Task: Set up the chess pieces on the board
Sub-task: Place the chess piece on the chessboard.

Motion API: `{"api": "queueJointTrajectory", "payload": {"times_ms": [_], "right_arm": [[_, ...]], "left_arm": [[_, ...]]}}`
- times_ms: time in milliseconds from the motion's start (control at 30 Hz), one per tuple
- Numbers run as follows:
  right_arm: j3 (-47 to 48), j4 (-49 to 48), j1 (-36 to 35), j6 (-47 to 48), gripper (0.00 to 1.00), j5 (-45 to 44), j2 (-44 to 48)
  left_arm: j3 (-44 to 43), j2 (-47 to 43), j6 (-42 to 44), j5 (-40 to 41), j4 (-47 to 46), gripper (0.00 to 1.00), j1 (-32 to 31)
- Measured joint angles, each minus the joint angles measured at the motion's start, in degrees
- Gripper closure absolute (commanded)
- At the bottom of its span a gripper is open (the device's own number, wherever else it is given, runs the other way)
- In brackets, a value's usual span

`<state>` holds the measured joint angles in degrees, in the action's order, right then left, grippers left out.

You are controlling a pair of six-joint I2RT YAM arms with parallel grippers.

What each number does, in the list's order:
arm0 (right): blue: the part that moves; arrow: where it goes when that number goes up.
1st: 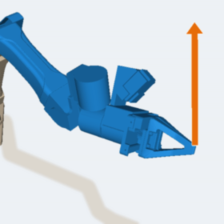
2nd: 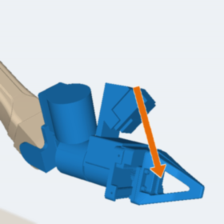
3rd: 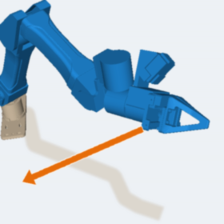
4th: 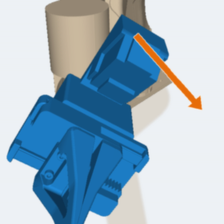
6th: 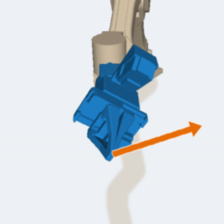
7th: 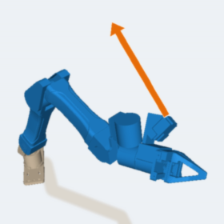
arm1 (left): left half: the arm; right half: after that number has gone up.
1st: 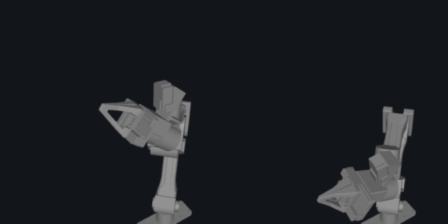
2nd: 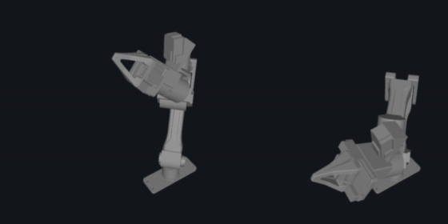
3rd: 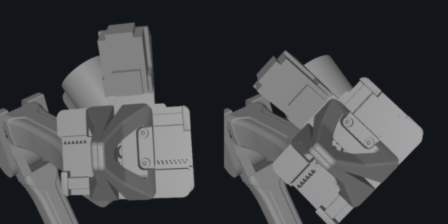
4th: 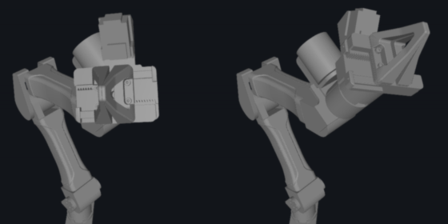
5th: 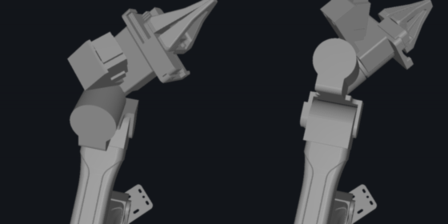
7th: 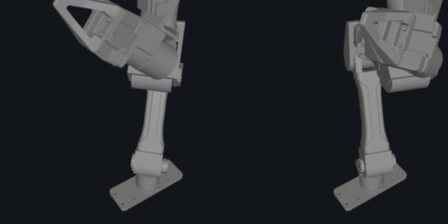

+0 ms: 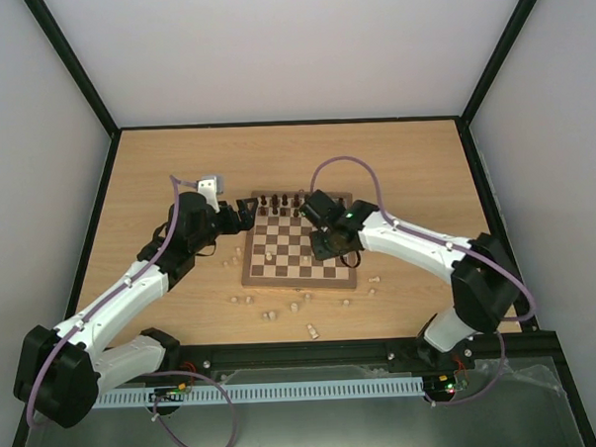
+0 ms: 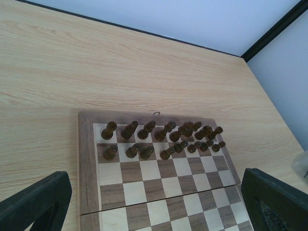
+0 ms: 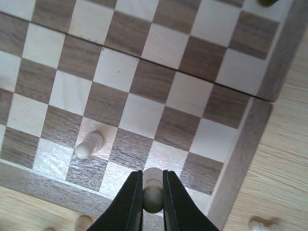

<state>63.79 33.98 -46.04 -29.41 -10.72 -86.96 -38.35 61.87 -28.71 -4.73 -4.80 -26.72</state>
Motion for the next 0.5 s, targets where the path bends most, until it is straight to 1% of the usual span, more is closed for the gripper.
{"api": "queueJointTrajectory", "payload": {"times_ms": [167, 500], "right_arm": [[1.7, 0.9, -2.2, -0.2, 0.99, -0.9, -5.2], [2.4, 0.8, -3.1, -0.2, 0.98, -1.2, -8.7]], "left_arm": [[0.0, 0.0, 0.0, 0.3, 0.0, 0.01, 0.0], [-0.2, 0.0, 0.0, 0.3, 0.0, 0.01, 0.0]]}}
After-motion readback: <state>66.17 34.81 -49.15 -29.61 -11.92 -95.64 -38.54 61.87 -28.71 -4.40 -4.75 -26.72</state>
